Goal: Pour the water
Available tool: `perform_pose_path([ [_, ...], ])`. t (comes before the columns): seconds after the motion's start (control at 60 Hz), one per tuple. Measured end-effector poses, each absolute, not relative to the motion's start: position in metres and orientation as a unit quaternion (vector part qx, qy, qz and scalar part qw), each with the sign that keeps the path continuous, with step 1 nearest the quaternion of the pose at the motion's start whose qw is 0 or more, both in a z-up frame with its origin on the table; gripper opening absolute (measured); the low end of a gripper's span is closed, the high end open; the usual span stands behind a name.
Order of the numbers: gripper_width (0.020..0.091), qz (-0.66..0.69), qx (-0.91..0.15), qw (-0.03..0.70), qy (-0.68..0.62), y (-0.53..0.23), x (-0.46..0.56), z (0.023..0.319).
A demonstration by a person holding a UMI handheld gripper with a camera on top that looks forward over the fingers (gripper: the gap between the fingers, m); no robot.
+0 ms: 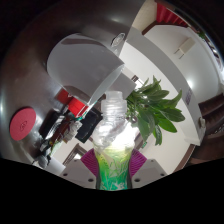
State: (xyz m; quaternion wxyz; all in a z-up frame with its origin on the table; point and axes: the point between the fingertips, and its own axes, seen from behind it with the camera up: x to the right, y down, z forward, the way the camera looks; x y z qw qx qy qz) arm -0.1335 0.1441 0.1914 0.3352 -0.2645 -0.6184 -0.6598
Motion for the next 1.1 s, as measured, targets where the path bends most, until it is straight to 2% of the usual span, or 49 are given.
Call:
perform_pose_path([
  [0.1, 0.0355, -0.647, -0.284, 0.353, -0.613, 0.142, -0.130, 0.191],
  [0.2, 0.0354, -0.581, -0.388, 0.427, -0.574, 0.136, -0.116, 0.188],
  [0.317, 0.0354, -0.425, -0.564, 0.528, -0.471, 0.128, -0.101, 0.175],
  [0.4, 0.0351, -0.299, -0.644, 0.589, -0.387, 0.125, -0.100, 0.174],
  [0.483, 0.0353, -0.178, -0.702, 0.621, -0.299, 0.121, -0.101, 0.175],
  [0.5, 0.0353, -0.163, -0.712, 0.626, -0.272, 0.119, -0.115, 0.161],
  [0.567, 0.0352, -0.060, -0.749, 0.622, -0.221, 0.118, -0.102, 0.154],
  [0.617, 0.0352, -0.021, -0.763, 0.619, -0.185, 0.121, -0.117, 0.139],
  [0.867, 0.0363, 0.088, -0.762, 0.627, -0.133, 0.119, -0.097, 0.110],
  [0.883, 0.0402, 0.088, -0.764, 0.626, -0.132, 0.120, -0.095, 0.105],
  [0.9, 0.0377, 0.089, -0.761, 0.630, -0.129, 0.119, -0.093, 0.103],
  [0.917, 0.0369, 0.092, -0.751, 0.643, -0.122, 0.119, -0.094, 0.109],
  [1.1, 0.0376, 0.082, -0.732, 0.667, -0.107, 0.113, -0.087, 0.109],
])
